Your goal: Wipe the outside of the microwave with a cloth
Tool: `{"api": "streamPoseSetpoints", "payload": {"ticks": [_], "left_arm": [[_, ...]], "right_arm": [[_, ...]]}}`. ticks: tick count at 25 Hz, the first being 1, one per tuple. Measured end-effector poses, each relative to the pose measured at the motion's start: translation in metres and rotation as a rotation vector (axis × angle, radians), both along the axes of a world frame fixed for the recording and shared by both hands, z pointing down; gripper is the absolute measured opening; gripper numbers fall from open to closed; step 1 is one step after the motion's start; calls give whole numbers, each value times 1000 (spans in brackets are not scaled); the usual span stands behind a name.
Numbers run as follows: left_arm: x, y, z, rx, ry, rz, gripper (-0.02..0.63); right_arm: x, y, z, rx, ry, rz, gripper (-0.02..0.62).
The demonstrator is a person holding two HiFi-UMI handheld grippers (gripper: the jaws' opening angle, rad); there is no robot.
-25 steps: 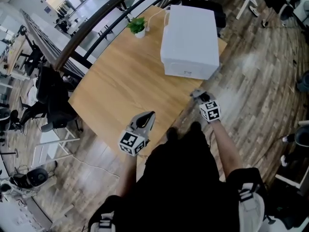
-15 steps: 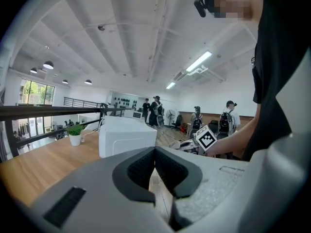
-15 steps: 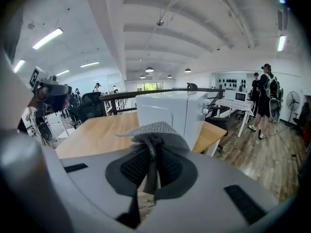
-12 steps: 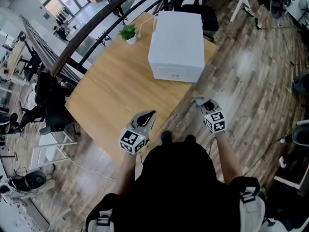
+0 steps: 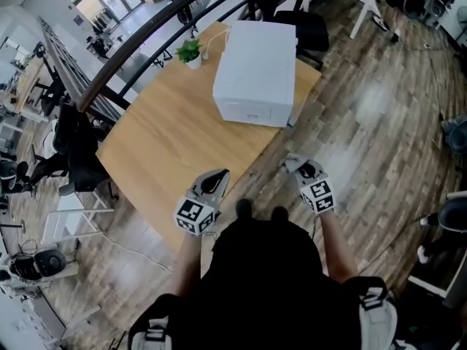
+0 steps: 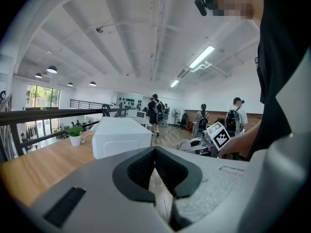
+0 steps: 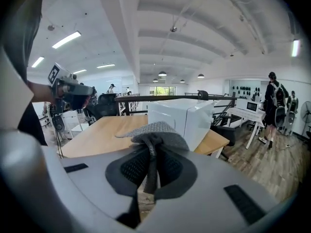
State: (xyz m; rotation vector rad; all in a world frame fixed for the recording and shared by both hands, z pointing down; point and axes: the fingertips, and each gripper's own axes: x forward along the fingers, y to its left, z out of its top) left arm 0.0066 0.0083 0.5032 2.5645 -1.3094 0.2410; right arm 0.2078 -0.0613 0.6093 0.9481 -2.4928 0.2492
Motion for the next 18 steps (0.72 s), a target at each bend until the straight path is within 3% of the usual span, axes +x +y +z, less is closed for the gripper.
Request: {"api": "streamPoseSetpoints", "payload": {"ticks": [9, 18], "left_arm": [[52, 2, 9, -19, -9, -4, 2], [122, -6, 11, -4, 11, 32, 2]], "right_arm": [[38, 3, -12, 34, 4, -55, 17], [96, 3, -12, 25, -18, -35, 17]]}}
